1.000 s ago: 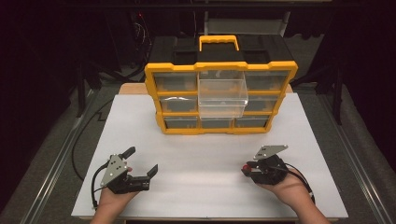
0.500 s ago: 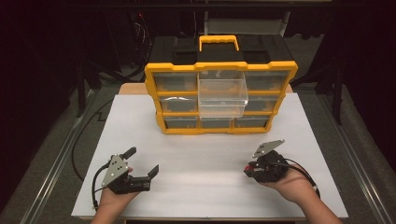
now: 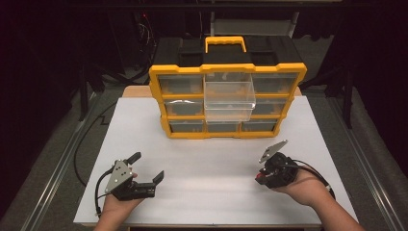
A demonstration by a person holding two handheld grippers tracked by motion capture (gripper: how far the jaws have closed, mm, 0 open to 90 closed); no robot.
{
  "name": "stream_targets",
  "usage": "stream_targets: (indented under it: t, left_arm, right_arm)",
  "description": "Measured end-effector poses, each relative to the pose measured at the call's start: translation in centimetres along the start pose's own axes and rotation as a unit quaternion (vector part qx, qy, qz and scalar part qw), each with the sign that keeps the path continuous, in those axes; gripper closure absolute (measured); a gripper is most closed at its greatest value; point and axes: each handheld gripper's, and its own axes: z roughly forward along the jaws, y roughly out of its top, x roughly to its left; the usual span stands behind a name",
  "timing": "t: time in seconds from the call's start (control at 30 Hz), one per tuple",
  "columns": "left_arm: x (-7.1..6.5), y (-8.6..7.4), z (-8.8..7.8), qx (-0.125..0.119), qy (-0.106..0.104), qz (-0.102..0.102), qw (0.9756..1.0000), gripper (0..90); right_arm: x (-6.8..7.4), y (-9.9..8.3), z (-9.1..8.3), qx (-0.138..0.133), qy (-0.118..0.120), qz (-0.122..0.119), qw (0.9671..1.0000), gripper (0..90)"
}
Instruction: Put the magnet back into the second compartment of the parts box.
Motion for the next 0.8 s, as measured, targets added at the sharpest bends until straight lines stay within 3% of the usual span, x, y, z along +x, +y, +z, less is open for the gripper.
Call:
stream_targets:
  t: [0.27, 0.8]
  left_arm:
    - [-0.1, 0.0, 0.0, -0.001, -0.004, 0.0, 1.0, 1.0]
    - [-0.1, 0.0, 0.0, -0.003, -0.006, 0.001, 1.0, 1.0]
  right_arm:
    - [-0.1, 0.4, -0.7, 0.018, 0.01, -0.014, 0.9997, 64.4]
    - [-0.4, 1.5, -2.8, 0.04, 0.026, -0.018, 0.9987, 64.4]
